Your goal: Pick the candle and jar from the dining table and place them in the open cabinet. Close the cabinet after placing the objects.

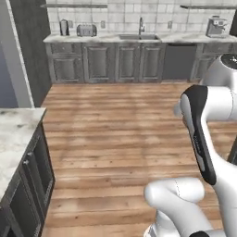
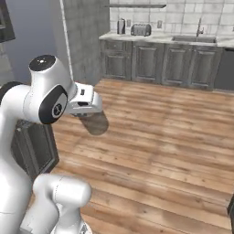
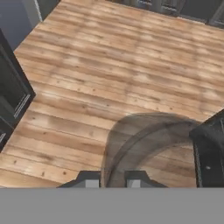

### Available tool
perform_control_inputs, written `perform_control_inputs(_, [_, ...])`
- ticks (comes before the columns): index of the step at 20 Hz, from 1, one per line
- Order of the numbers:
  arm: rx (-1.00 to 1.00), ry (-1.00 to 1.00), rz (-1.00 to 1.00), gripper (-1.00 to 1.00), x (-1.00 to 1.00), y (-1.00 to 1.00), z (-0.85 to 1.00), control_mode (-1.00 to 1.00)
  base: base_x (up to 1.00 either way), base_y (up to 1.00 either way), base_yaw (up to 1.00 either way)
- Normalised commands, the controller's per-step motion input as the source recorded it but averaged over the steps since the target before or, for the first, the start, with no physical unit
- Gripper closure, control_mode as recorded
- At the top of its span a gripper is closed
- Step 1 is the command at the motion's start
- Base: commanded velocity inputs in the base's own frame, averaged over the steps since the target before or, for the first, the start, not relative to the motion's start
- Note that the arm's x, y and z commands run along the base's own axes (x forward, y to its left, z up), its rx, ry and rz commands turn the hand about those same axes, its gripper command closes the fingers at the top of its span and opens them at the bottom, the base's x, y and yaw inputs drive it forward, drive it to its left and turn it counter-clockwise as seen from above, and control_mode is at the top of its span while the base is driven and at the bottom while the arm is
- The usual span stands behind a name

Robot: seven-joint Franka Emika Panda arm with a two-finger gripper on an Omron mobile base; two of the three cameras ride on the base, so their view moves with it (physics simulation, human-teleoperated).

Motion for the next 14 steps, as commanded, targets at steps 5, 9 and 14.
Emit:
perform_control_inputs(5, [0.00,0.00,0.00,1.00,0.00,0.00,0.00,1.00,0.47,-0.49,0.77])
perform_control_inputs(9, [0.00,0.00,0.00,1.00,0.00,0.00,0.00,1.00,0.41,-0.56,0.73])
perform_control_inputs(14, [0.00,0.00,0.00,1.00,0.00,0.00,0.00,1.00,0.22,-0.48,0.73])
